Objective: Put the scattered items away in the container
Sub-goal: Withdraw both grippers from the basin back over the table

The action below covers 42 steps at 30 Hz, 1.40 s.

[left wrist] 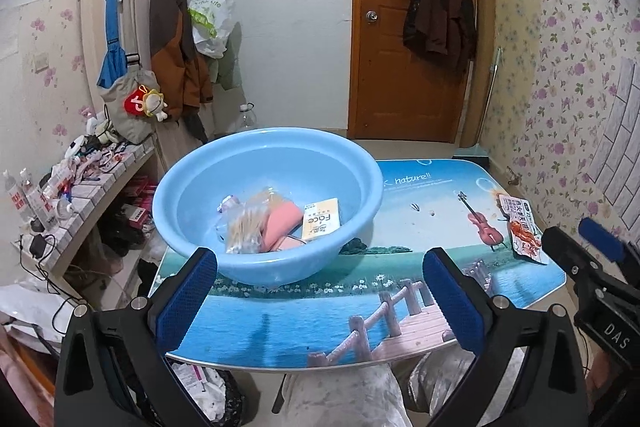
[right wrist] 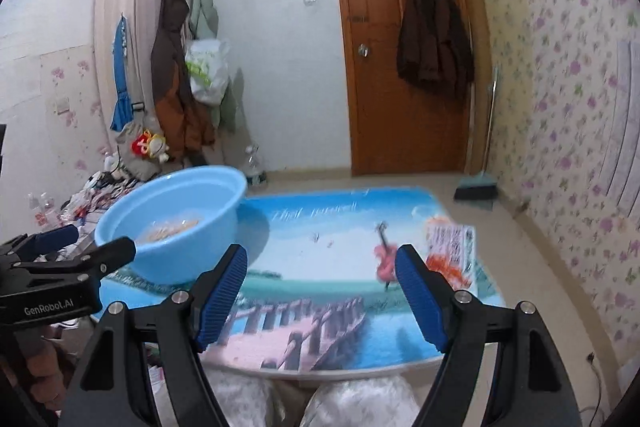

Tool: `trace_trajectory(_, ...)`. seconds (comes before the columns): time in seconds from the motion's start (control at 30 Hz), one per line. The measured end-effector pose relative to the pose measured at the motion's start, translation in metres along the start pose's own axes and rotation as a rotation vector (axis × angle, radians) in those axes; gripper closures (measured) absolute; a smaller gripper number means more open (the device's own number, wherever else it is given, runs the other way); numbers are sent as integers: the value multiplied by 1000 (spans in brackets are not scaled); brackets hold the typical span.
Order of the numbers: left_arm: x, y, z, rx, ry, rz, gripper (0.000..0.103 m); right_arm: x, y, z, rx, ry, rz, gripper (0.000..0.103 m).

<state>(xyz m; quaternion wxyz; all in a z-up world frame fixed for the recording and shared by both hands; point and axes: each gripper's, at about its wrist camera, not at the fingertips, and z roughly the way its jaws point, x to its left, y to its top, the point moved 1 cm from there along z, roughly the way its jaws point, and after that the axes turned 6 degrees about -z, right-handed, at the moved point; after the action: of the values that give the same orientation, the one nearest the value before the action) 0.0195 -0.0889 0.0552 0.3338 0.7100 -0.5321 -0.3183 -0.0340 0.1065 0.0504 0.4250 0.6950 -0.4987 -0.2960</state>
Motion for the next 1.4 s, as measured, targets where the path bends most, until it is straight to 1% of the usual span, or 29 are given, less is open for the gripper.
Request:
trace_trajectory(0.07, 1, 0, 1, 4, -1, -1, 0, -6, -1, 2, 5, 0, 23, 25)
trace_trajectory(0.2, 1, -1, 1, 4, 1, -5, 0, -9, -2, 0, -23, -35, 11, 25)
trace_trajectory(0.37, -2, -3, -1, -11, 14, -27, 0, -5, -4, -1, -30, -12, 0, 25)
trace_trajectory(0.5, -13, -7, -1, 0, 4, 6, 0, -1, -7, 1, -28, -13, -20, 25)
trace_trajectory(0.57, -16, -9, 0, 7, 4, 14, 0, -1, -8, 4, -13, -3, -20, 25)
trace_trajectory(0.67, -19, -12, 2, 23, -11, 10, 0, 0, -11, 12, 34, -18, -30, 25)
trace_trajectory(0.83, -22, -13, 4, 22, -4, 21, 0, -2, -14, 14, 20, 8, -10, 25)
trace_trajectory(0.93, -23, -12, 3, 22, -5, 24, 0, 1, -15, 18, 45, 44, -35, 25)
trace_trajectory(1.1, -23, -11, 3, 16, 0, 28, 0, 6, -19, 22, 68, 44, -52, 25)
trace_trajectory(1.4, -27, -12, 5, 21, 14, 47, 0, 2, -18, 19, 54, 48, -31, 25)
